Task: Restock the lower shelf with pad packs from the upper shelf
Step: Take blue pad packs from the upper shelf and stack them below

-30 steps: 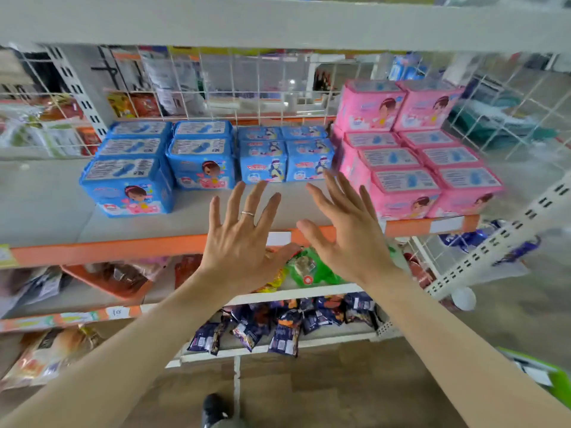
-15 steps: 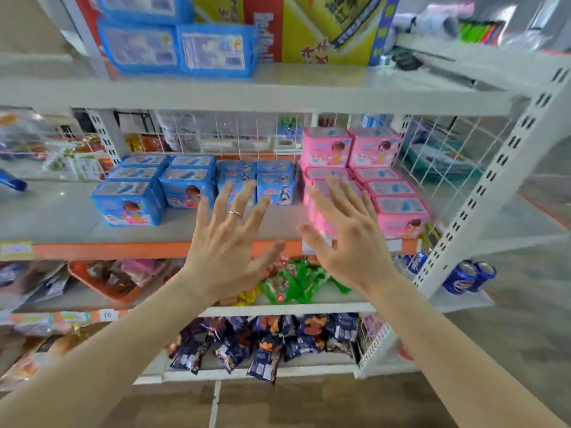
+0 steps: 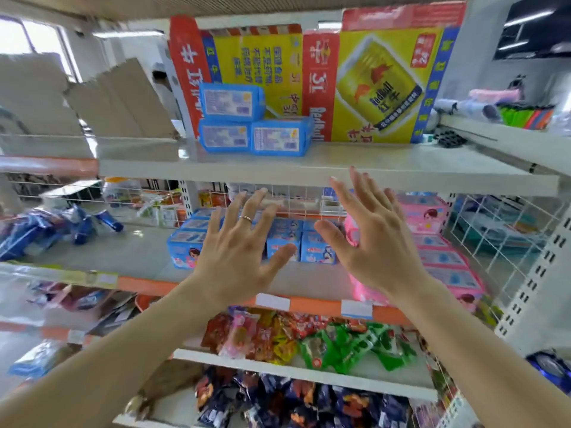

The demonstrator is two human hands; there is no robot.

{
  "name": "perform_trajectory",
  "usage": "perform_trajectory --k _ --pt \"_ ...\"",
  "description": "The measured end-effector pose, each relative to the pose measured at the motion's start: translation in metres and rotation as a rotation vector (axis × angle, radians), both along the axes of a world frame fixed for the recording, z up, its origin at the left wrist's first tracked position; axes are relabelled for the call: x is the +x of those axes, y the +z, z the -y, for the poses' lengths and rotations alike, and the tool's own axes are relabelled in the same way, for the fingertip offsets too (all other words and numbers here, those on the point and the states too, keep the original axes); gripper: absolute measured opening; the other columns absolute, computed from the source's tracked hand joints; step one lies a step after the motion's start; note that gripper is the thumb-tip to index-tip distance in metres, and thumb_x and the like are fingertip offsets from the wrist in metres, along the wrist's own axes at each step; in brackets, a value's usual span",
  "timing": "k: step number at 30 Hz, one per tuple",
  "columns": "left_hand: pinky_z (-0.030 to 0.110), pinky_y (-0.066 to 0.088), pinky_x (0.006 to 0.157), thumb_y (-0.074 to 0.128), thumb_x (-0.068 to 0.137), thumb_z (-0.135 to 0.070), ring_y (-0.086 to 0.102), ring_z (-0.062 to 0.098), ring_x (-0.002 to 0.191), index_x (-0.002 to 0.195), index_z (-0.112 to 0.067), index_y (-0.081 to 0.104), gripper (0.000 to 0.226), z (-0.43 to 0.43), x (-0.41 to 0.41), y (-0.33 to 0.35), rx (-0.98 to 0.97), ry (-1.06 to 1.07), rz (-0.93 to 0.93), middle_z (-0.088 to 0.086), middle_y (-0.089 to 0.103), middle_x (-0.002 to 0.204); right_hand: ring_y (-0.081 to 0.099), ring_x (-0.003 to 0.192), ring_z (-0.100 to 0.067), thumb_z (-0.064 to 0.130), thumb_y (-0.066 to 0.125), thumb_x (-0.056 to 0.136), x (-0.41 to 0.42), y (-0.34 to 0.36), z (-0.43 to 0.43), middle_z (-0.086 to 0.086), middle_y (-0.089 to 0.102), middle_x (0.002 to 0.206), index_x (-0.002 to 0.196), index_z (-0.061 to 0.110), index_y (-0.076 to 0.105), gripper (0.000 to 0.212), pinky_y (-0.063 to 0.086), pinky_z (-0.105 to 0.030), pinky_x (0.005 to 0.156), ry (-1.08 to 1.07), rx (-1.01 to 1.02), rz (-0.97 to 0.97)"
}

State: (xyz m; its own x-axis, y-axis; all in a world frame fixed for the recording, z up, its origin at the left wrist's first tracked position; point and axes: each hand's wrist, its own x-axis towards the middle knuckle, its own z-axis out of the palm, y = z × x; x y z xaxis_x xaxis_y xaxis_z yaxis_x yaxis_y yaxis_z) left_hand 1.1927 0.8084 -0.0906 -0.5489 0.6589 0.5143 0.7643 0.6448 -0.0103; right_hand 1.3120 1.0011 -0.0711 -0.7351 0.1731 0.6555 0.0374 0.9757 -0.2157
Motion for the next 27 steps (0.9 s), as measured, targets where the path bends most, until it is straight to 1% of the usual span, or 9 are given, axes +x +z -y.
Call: perform_trajectory --k 3,8,11,13,16,19,21,23,27 --pt "0.057 0.02 0.12 0.007 0.09 -0.077 0.018 0.029 0.151 0.154 -0.028 0.026 0.083 0.005 -0.006 0.016 0.059 0.006 -0.013 0.002 0.023 0.163 0.014 0.153 -0.027 0.071 0.029 0.093 -0.013 0.012 0.003 -0.008 0.016 0.165 0.156 0.028 0.027 0.076 0.012 -0.05 0.124 0.016 0.026 -0.015" --pt "0.054 0.027 0.117 0.021 0.095 -0.067 0.029 0.03 0.146 0.152 -0.024 0.03 0.072 0.01 -0.035 0.033 0.106 0.025 -0.051 0.004 0.03 0.16 0.014 0.153 -0.025 0.074 0.026 0.091 -0.04 0.032 0.005 -0.008 0.014 0.165 0.156 0.029 0.025 0.08 0.012 -0.049 0.124 0.037 0.026 -0.01" --pt "0.053 0.033 0.111 0.023 0.096 -0.062 0.039 0.032 0.137 0.15 -0.021 0.033 0.069 0.007 -0.06 0.043 0.089 0.015 -0.105 0.007 0.037 0.155 0.014 0.153 -0.022 0.073 0.029 0.09 -0.065 0.045 0.005 -0.007 0.016 0.165 0.156 0.028 0.026 0.08 0.013 -0.049 0.124 0.044 0.014 -0.023" --pt "0.053 0.035 0.107 0.023 0.095 -0.061 0.043 0.032 0.131 0.15 -0.02 0.034 0.069 0.003 -0.08 0.054 0.097 0.005 -0.117 0.008 0.038 0.153 0.016 0.153 -0.022 0.072 0.031 0.091 -0.084 0.052 0.006 -0.007 0.019 0.164 0.155 0.027 0.028 0.079 0.014 -0.049 0.124 0.043 0.023 -0.03" --pt "0.052 0.034 0.107 0.02 0.095 -0.062 0.04 0.032 0.134 0.152 -0.02 0.032 0.072 -0.002 -0.114 0.069 0.136 0.001 -0.115 0.007 0.035 0.154 0.018 0.153 -0.02 0.072 0.033 0.09 -0.117 0.065 0.008 -0.006 0.022 0.164 0.155 0.028 0.03 0.078 0.013 -0.048 0.124 0.019 0.018 -0.028" --pt "0.051 0.034 0.108 0.019 0.094 -0.064 0.036 0.03 0.138 0.152 -0.021 0.03 0.073 -0.001 -0.152 0.079 0.177 -0.01 -0.118 0.005 0.033 0.155 0.019 0.152 -0.016 0.074 0.032 0.089 -0.152 0.079 0.008 -0.003 0.023 0.164 0.155 0.031 0.027 0.079 0.012 -0.044 0.124 -0.008 0.017 0.0" --pt "0.051 0.034 0.108 0.019 0.094 -0.066 0.034 0.029 0.14 0.152 -0.023 0.031 0.073 -0.001 -0.179 0.086 0.223 -0.019 -0.1 0.004 0.032 0.155 0.018 0.152 -0.013 0.073 0.036 0.092 -0.176 0.088 0.007 0.0 0.022 0.164 0.156 0.031 0.026 0.077 0.012 -0.042 0.125 -0.014 0.015 0.014" --pt "0.051 0.035 0.109 0.018 0.093 -0.068 0.034 0.028 0.14 0.152 -0.024 0.03 0.075 -0.001 -0.206 0.093 0.253 -0.018 -0.079 0.004 0.031 0.155 0.018 0.152 -0.013 0.068 0.04 0.094 -0.199 0.095 0.005 0.002 0.022 0.164 0.156 0.031 0.025 0.074 0.012 -0.042 0.125 -0.011 -0.003 0.025" --pt "0.048 0.032 0.112 0.02 0.093 -0.067 0.031 0.026 0.142 0.152 -0.023 0.028 0.074 -0.001 -0.26 0.109 0.317 -0.004 -0.002 0.002 0.027 0.157 0.02 0.152 -0.014 0.066 0.042 0.094 -0.249 0.112 0.006 0.001 0.023 0.164 0.156 0.03 0.025 0.074 0.016 -0.044 0.124 -0.025 -0.034 0.067"
